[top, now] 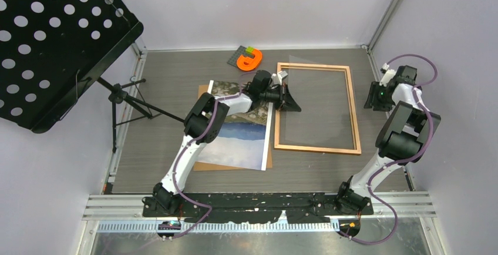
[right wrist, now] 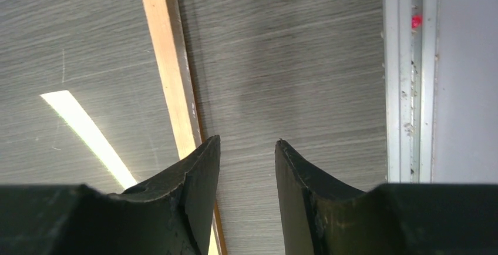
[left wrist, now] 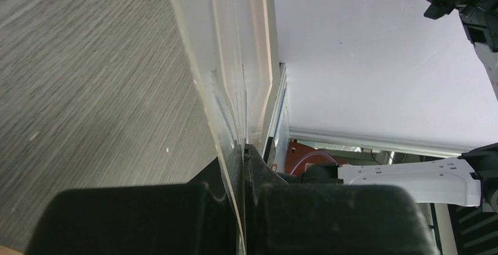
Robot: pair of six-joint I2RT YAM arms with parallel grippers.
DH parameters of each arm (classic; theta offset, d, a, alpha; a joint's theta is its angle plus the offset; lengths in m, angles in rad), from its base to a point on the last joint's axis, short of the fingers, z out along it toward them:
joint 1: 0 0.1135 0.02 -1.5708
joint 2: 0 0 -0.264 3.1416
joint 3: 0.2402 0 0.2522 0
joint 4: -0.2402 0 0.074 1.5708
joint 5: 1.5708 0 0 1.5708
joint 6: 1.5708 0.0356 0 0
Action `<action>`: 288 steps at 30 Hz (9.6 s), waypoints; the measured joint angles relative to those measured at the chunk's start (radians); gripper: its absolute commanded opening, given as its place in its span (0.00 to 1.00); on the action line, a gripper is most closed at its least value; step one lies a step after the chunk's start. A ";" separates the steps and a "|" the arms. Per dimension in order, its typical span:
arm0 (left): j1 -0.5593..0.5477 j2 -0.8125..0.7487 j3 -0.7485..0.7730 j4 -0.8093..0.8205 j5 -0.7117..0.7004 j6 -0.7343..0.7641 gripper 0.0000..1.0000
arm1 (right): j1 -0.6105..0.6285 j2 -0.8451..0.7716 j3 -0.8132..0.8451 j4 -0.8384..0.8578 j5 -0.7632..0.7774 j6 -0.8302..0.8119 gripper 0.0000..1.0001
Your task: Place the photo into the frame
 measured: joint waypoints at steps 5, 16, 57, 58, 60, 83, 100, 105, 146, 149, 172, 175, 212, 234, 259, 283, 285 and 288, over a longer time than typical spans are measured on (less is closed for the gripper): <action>0.001 -0.001 -0.022 -0.014 -0.007 0.010 0.00 | 0.029 0.018 0.000 0.006 -0.019 0.002 0.46; 0.005 -0.014 -0.063 -0.022 -0.017 0.029 0.00 | 0.093 0.063 0.000 0.006 -0.032 0.005 0.45; 0.044 -0.049 -0.141 0.008 -0.077 0.026 0.00 | 0.104 0.093 0.059 -0.007 -0.069 0.013 0.48; 0.044 -0.049 -0.142 0.010 -0.077 0.023 0.00 | 0.104 0.094 0.059 -0.006 -0.070 0.013 0.48; 0.044 -0.049 -0.142 0.018 -0.078 0.019 0.00 | 0.104 0.096 0.059 -0.007 -0.070 0.013 0.48; 0.035 -0.038 -0.140 0.220 -0.048 -0.321 0.00 | 0.104 0.110 0.047 -0.006 -0.065 0.012 0.48; 0.024 0.005 -0.147 0.341 -0.060 -0.512 0.00 | 0.104 0.111 0.034 -0.008 -0.052 0.012 0.48; 0.022 0.005 -0.156 0.354 -0.069 -0.520 0.00 | 0.104 0.111 0.034 -0.011 -0.052 0.012 0.47; 0.010 0.019 -0.135 0.330 -0.066 -0.277 0.00 | 0.051 0.188 0.092 -0.073 -0.211 0.080 0.58; 0.009 0.019 -0.135 0.330 -0.066 -0.268 0.00 | 0.050 0.189 0.096 -0.074 -0.222 0.080 0.59; 0.008 0.019 -0.122 0.288 -0.071 -0.177 0.00 | 0.036 0.203 0.103 -0.091 -0.285 0.052 0.59; 0.008 0.019 -0.121 0.272 -0.075 -0.159 0.00 | 0.036 0.203 0.103 -0.101 -0.287 0.040 0.59; -0.003 0.019 -0.056 0.096 -0.138 0.058 0.01 | 0.037 0.140 0.063 -0.288 -0.206 -0.154 0.61; -0.008 0.019 -0.053 0.093 -0.153 0.085 0.00 | 0.032 0.140 0.066 -0.291 -0.222 -0.153 0.60; -0.006 0.019 -0.052 0.114 -0.185 0.084 0.00 | 0.026 0.145 0.089 -0.282 -0.208 -0.128 0.36; -0.006 0.020 -0.045 0.114 -0.184 0.084 0.00 | 0.040 0.171 0.092 -0.249 -0.163 -0.089 0.06; -0.006 0.020 -0.043 0.117 -0.184 0.083 0.00 | 0.040 0.171 0.092 -0.249 -0.162 -0.091 0.06; -0.006 0.022 -0.043 0.140 -0.185 0.075 0.00 | 0.040 0.170 0.092 -0.249 -0.160 -0.098 0.06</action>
